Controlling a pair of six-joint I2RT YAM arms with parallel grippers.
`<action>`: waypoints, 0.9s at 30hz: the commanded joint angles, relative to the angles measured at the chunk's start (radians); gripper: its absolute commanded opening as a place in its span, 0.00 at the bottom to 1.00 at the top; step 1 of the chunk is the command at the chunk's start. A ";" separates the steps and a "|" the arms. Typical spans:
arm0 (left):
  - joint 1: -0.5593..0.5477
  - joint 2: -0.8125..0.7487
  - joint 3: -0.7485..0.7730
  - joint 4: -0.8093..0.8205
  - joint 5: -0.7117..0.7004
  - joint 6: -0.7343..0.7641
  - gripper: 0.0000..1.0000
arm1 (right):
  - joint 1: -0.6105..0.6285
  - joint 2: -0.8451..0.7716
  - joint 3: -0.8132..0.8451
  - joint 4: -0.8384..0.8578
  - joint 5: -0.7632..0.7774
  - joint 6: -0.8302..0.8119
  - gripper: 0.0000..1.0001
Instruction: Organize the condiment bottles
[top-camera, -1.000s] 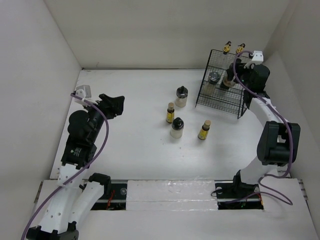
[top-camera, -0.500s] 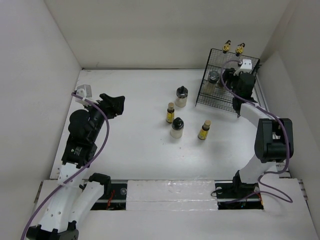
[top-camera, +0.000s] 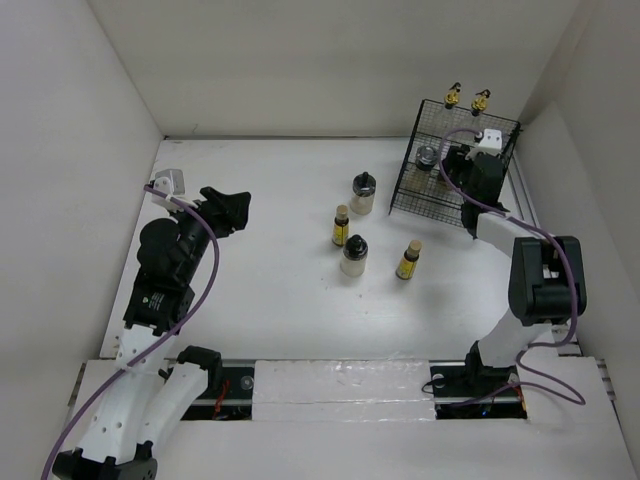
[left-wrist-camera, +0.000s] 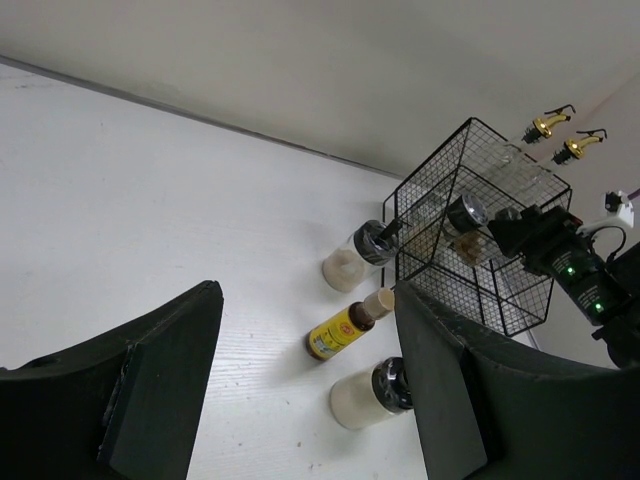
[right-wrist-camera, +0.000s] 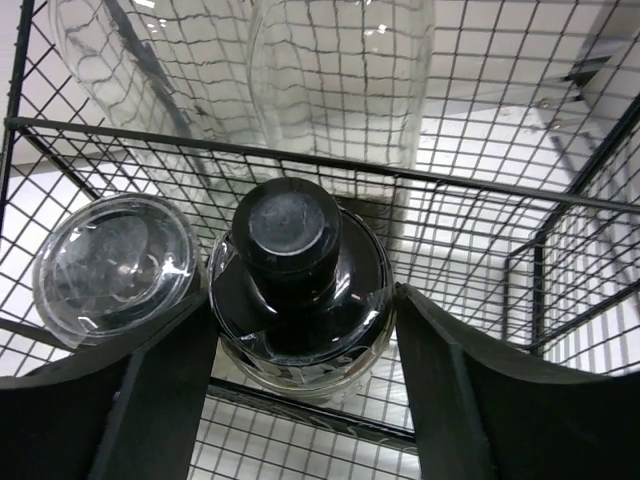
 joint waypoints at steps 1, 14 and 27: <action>0.005 -0.008 -0.003 0.058 0.018 0.005 0.65 | 0.010 0.012 0.044 0.053 -0.013 0.048 0.74; 0.005 0.001 -0.003 0.058 0.018 0.005 0.65 | 0.010 -0.118 0.066 -0.036 -0.004 0.038 0.89; 0.005 -0.008 -0.003 0.047 0.006 0.005 0.64 | 0.315 -0.172 0.079 -0.141 -0.149 -0.070 0.39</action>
